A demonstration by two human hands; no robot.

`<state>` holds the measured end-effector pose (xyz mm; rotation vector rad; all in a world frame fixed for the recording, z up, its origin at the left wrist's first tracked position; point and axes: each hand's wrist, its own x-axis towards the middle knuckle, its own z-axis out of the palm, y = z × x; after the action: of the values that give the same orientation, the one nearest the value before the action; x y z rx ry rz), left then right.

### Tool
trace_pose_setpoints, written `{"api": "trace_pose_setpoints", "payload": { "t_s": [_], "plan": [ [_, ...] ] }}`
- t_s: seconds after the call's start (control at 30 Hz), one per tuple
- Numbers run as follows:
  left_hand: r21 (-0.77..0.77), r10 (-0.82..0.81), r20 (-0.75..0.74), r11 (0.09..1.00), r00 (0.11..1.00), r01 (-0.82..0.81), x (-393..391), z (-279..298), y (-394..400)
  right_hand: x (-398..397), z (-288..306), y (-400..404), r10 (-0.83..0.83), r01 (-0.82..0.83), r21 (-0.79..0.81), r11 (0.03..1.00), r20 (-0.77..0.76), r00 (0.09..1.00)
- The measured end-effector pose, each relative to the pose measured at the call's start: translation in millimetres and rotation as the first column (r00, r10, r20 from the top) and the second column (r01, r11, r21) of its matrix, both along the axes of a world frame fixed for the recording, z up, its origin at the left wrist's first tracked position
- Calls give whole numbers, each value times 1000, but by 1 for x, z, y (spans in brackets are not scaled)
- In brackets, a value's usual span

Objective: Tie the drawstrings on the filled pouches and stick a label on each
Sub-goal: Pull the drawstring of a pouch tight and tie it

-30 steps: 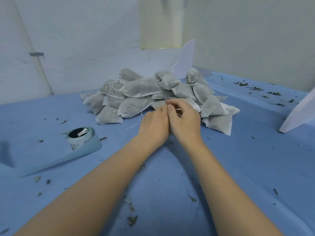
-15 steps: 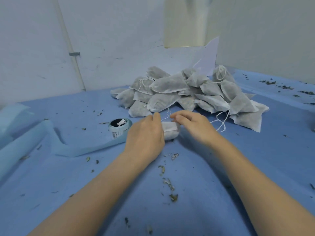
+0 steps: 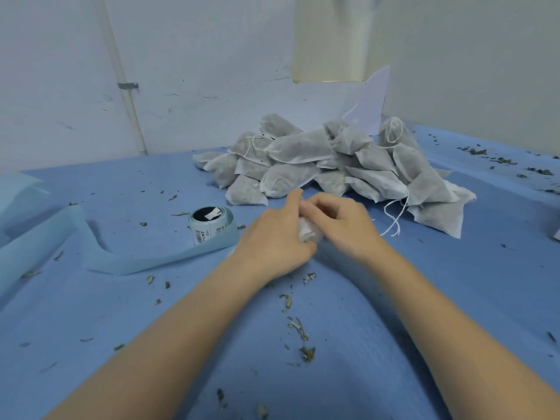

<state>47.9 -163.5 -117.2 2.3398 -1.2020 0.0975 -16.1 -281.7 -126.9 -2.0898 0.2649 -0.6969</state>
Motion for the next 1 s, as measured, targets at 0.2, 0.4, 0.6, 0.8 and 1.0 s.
{"api": "trace_pose_setpoints", "payload": {
  "t_s": [0.2, 0.4, 0.6, 0.8, 1.0],
  "plan": [
    [-12, 118, 121, 993, 986, -117, -1, -3, 6, -1, 3, -7, -127, 128, -41, 991, 18, 992],
    [-158, -55, -173, 987, 983, 27, -8, 1, -6, 5, 4, 6, -64, 63, 8, 998, 99, 993],
    [-171, -120, -98, 980, 988, 102, -3, -2, -4, -2, 3, -6, -121, 126, -146, 981, 43, 992],
    [-383, -66, -84, 923, 994, 29, 6, -1, 0, -3, 13, -8, -208, 216, 76, 973, -102, 973],
    [-548, -84, -316, 829, 945, -110, 7, -5, -6, 1, 18, -5, 156, -109, 837, 536, 28, 987]
  ]
}}
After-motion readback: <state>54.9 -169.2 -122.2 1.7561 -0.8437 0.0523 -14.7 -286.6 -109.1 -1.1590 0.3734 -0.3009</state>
